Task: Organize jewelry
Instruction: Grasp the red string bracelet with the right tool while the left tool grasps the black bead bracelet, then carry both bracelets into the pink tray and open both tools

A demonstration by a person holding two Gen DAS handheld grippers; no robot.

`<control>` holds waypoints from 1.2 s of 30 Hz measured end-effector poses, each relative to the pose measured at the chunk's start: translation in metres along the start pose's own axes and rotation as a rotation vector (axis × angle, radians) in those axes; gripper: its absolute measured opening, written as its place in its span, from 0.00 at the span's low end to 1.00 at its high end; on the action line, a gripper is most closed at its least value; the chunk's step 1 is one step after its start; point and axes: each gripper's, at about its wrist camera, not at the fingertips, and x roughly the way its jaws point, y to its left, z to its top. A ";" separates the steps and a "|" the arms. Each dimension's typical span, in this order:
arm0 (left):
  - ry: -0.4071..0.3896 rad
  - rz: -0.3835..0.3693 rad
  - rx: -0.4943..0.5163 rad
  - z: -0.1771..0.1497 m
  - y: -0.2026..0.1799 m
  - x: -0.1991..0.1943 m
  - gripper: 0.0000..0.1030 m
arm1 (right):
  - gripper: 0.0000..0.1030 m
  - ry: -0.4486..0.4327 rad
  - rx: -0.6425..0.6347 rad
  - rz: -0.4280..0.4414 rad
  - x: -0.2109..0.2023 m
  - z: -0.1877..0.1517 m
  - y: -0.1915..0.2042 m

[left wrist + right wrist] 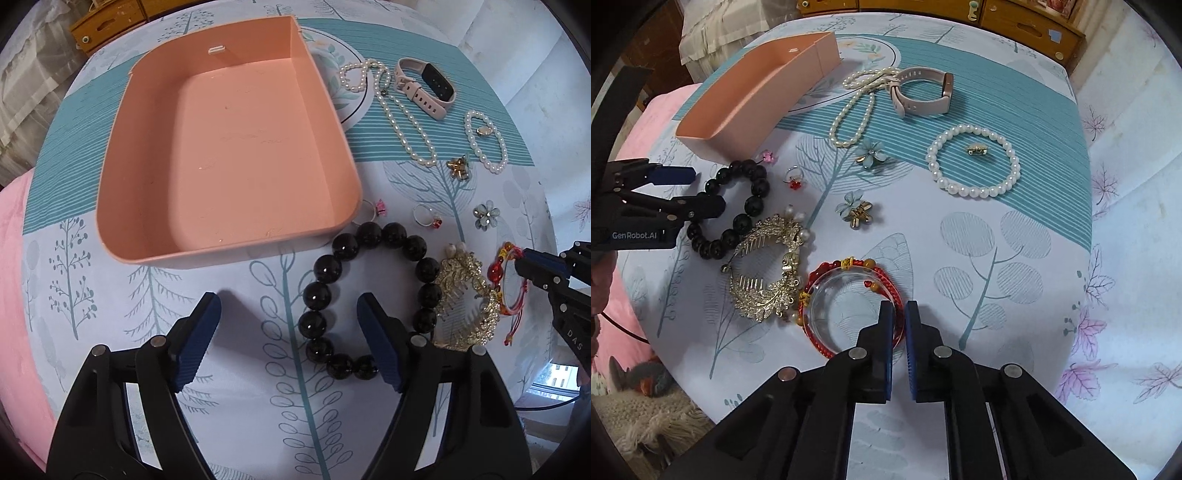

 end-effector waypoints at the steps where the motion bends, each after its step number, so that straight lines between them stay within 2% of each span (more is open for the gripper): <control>1: -0.001 -0.001 0.003 0.001 0.000 0.000 0.69 | 0.06 -0.001 0.009 0.010 -0.001 -0.001 -0.002; 4: -0.002 -0.003 0.017 0.008 -0.009 0.000 0.57 | 0.06 -0.003 0.033 0.038 -0.001 -0.006 -0.010; 6: -0.005 -0.005 0.025 0.011 -0.013 -0.002 0.37 | 0.06 -0.006 0.045 0.055 -0.004 -0.013 -0.017; 7: -0.004 -0.006 0.031 0.012 -0.016 -0.002 0.32 | 0.06 -0.008 0.048 0.059 -0.005 -0.015 -0.017; 9: -0.006 -0.009 0.038 0.014 -0.019 -0.003 0.15 | 0.06 -0.011 0.054 0.065 -0.008 -0.018 -0.020; 10: -0.007 -0.012 0.038 0.013 -0.020 -0.003 0.12 | 0.06 -0.013 0.057 0.069 -0.008 -0.019 -0.021; 15: -0.008 -0.050 -0.013 0.012 -0.016 -0.007 0.12 | 0.06 -0.021 0.075 0.084 -0.011 -0.023 -0.022; 16: -0.015 -0.056 -0.023 0.001 -0.005 -0.012 0.12 | 0.06 -0.022 0.081 0.087 -0.012 -0.025 -0.023; 19: -0.054 -0.052 -0.035 -0.004 -0.001 -0.023 0.12 | 0.06 -0.028 0.087 0.084 -0.013 -0.027 -0.024; 30: -0.207 -0.071 -0.020 -0.022 -0.001 -0.119 0.12 | 0.06 -0.111 0.081 0.078 -0.061 -0.026 -0.020; 36: -0.307 -0.049 -0.047 -0.008 0.016 -0.168 0.12 | 0.06 -0.187 0.053 0.072 -0.102 -0.014 -0.003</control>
